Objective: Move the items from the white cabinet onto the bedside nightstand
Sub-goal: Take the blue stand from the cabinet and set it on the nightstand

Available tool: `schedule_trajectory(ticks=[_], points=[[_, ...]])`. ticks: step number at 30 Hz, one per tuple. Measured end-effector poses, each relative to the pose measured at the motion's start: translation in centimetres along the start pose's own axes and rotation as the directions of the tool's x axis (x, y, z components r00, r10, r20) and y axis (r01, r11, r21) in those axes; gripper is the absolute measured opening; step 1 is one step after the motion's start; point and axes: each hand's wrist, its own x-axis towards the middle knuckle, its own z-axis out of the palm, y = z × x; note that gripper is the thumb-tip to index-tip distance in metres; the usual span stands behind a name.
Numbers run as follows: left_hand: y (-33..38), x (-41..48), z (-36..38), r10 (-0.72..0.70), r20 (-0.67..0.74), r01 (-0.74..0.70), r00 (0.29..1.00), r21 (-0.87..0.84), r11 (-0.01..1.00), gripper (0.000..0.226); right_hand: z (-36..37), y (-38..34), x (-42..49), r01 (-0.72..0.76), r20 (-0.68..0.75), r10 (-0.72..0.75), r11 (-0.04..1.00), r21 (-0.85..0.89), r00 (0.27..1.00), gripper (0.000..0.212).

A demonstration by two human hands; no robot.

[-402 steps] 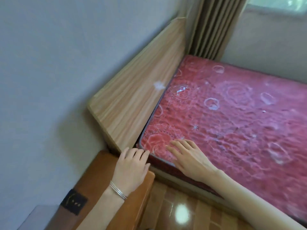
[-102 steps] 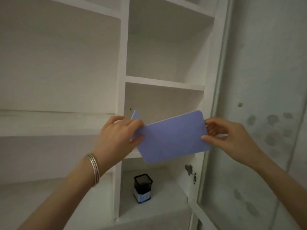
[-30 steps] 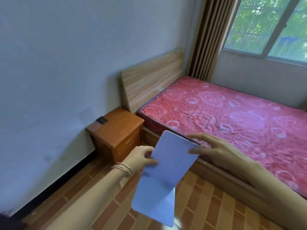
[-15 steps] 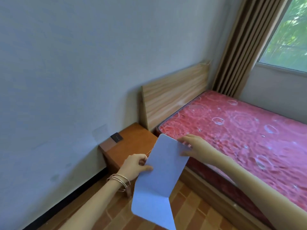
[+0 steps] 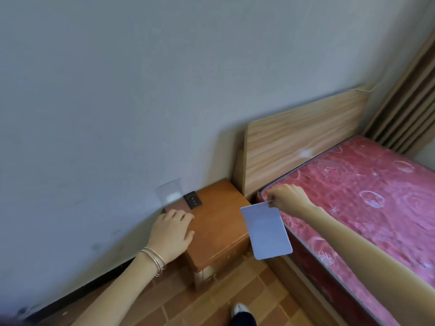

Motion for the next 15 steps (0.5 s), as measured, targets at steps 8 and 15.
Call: schedule_trajectory(ticks=[8,15], points=[[-2.4,10.2,6.7,-0.211,0.025,0.211,0.977,-0.023,0.977,0.036,6.1,5.9,17.5,0.000,0.200,-0.039,0.982,0.188,0.979,0.009],[-2.9,21.1,10.7,-0.356,0.090,0.356,0.930,0.018,0.934,0.027,12.9,8.6,31.6,0.010,0.326,-0.113,0.953,0.301,0.939,0.014]])
